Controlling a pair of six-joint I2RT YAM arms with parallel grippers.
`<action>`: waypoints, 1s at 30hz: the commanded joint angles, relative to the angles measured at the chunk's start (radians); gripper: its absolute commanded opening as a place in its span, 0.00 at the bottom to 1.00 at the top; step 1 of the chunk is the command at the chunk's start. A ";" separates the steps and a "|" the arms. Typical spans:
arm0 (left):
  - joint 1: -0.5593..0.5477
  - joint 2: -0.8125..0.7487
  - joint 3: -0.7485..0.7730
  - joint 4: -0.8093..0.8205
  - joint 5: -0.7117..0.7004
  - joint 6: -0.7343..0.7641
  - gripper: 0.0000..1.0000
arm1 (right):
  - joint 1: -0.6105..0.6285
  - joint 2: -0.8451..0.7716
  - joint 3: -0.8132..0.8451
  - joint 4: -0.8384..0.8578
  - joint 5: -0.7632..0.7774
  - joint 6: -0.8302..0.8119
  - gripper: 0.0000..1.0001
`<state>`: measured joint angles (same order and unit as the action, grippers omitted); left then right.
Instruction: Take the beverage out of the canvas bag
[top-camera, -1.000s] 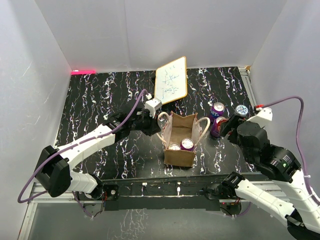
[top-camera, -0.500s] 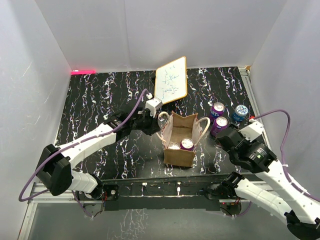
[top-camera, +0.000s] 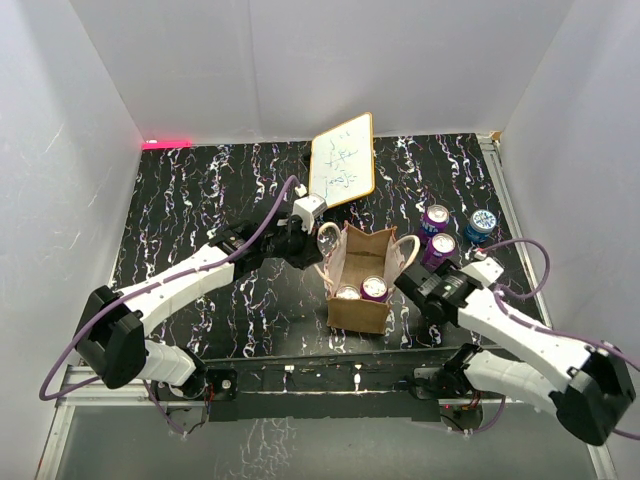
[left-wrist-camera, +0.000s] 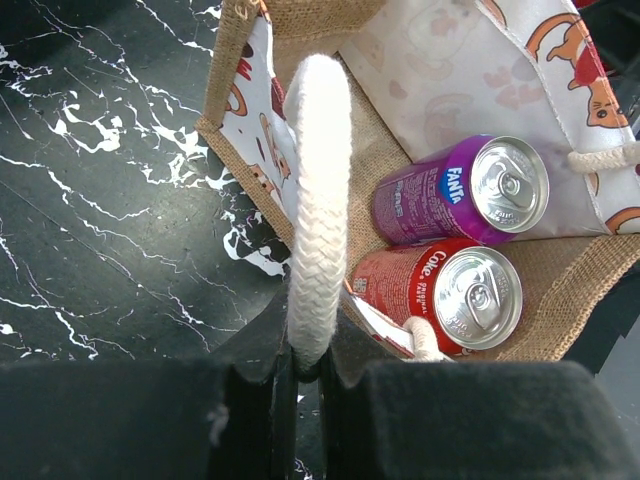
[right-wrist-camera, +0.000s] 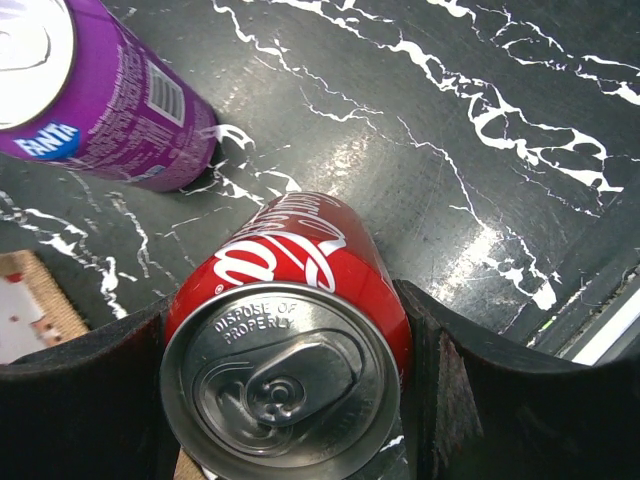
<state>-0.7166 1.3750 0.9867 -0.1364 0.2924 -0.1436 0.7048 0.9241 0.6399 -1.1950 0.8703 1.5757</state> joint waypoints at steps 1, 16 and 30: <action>0.002 -0.030 -0.006 0.006 0.021 -0.008 0.00 | -0.006 0.096 0.043 0.033 0.131 0.094 0.08; 0.002 -0.042 -0.006 0.001 0.008 -0.006 0.00 | -0.146 0.140 -0.017 0.374 0.015 -0.214 0.12; 0.002 -0.040 -0.005 0.002 0.009 -0.005 0.00 | -0.226 0.149 -0.026 0.402 -0.084 -0.299 0.65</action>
<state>-0.7166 1.3651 0.9863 -0.1349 0.2996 -0.1505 0.4896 1.0878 0.6056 -0.8436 0.7879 1.3010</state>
